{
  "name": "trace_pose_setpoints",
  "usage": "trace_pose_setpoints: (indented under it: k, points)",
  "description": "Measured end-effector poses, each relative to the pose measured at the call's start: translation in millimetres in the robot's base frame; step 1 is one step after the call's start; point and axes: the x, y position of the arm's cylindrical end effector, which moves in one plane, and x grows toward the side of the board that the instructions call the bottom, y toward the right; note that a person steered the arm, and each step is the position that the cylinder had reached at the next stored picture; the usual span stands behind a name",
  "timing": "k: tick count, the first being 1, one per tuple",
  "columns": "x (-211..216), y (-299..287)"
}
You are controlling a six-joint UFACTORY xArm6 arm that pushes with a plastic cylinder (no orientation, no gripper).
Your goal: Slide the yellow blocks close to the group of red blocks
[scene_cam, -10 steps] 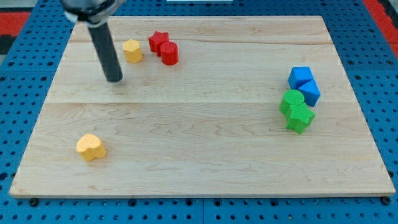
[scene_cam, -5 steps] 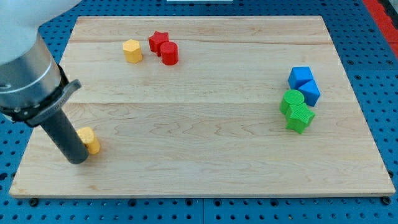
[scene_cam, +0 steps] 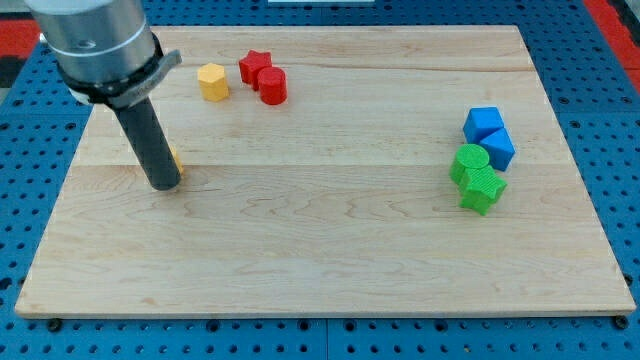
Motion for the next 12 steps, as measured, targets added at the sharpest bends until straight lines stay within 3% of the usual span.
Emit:
trace_pose_setpoints:
  k: [4,6,9,12]
  points:
    - [-77,-67]
    - [-80,-5]
    - [-118,-41]
    - [-119,55]
